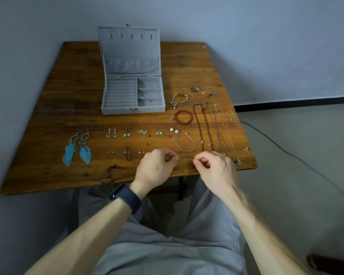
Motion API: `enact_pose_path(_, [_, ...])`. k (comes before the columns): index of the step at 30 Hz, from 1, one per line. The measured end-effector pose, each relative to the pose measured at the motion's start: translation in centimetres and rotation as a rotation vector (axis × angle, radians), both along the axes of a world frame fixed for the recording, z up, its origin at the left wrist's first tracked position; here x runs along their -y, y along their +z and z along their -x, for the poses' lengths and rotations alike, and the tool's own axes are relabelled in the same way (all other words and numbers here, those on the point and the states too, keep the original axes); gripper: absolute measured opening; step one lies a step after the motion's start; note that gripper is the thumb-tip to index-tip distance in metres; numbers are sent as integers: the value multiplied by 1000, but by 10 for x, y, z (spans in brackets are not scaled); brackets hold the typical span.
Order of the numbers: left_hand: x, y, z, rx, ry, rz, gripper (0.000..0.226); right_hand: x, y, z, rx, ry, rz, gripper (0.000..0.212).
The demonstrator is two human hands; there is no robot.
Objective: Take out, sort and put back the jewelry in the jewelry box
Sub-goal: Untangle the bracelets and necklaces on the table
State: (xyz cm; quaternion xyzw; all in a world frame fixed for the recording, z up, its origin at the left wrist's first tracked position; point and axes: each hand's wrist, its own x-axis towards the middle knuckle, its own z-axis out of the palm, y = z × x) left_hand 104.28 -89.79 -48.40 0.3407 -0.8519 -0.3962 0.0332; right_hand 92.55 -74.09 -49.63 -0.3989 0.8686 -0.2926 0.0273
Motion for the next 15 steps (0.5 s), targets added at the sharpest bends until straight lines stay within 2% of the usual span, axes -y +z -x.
enact_pose_path(4, [0,1,2,71,14,138,20,4,-4,2,-47,-8,-38,3])
enact_pose_path(10, [0,7,7,76,-40,341,21,10,-7,7,-98,-6,-61,6])
enact_pose_path(15, [4,7,6,66,-111,416,19,11,-8,11,-106,-26,-64,6])
